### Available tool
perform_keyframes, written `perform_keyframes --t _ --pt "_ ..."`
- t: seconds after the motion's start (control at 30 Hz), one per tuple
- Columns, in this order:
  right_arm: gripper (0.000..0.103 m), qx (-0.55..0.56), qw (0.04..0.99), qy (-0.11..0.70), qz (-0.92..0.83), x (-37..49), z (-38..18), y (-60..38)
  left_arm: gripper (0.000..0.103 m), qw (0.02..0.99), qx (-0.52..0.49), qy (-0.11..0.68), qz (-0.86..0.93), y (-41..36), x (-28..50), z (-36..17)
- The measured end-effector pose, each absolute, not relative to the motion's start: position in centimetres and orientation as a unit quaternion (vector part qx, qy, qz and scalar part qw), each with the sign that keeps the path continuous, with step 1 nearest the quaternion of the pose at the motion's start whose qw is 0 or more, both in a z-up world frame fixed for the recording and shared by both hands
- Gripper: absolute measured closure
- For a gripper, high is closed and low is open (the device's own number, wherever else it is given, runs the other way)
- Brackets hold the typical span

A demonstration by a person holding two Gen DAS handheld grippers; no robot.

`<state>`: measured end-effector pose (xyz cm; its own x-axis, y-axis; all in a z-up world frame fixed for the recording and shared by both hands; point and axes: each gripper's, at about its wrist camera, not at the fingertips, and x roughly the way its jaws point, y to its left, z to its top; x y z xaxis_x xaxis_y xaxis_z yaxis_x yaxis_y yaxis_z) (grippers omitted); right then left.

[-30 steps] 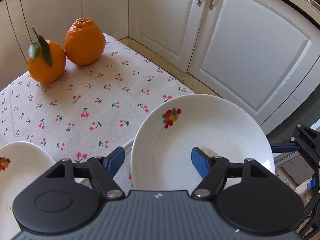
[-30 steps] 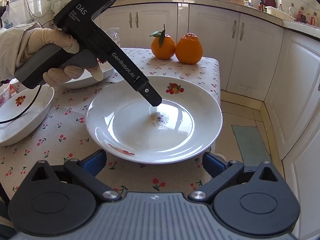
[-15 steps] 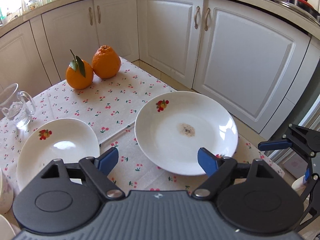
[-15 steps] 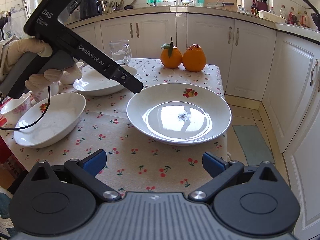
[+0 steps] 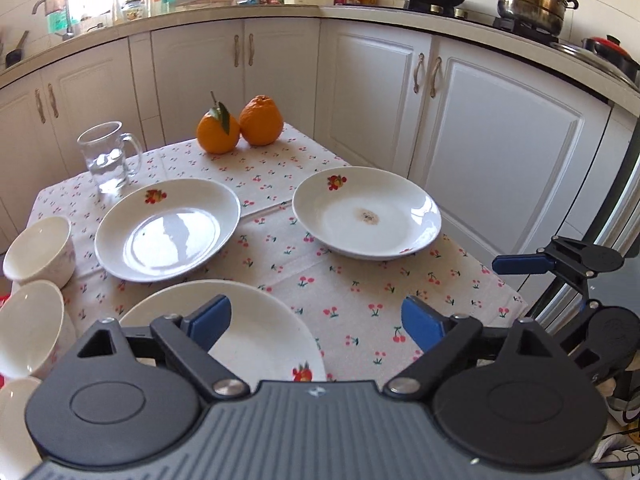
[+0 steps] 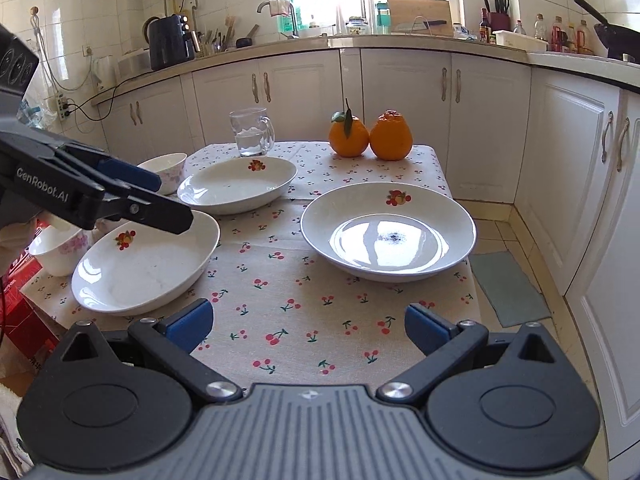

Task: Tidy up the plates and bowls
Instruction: 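Withdraw the left gripper and bring the right gripper to the large white plate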

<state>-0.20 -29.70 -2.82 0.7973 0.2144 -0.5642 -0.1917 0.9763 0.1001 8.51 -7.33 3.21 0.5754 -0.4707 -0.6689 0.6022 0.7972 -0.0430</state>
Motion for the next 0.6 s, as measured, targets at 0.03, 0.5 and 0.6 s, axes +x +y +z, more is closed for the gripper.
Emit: perform_keyframes --t 0.03,0.5,0.6 --pt "0.000 0.016 0.947 0.300 0.109 -0.3 -2.8 -29.5 0.011 0.886 0.091 0.345 -0.296 -6.6 8.1 3.0" --pt "0.000 -0.013 0.935 0.317 0.157 0.7 -2.9 -25.7 0.011 0.905 0.112 0.357 -0.203 0.6 3.3 -1.9" --pt "0.000 -0.016 0.932 0.322 0.165 1.2 -2.9 -25.0 0.011 0.904 0.105 0.361 -0.203 1.0 3.4 -2.8"
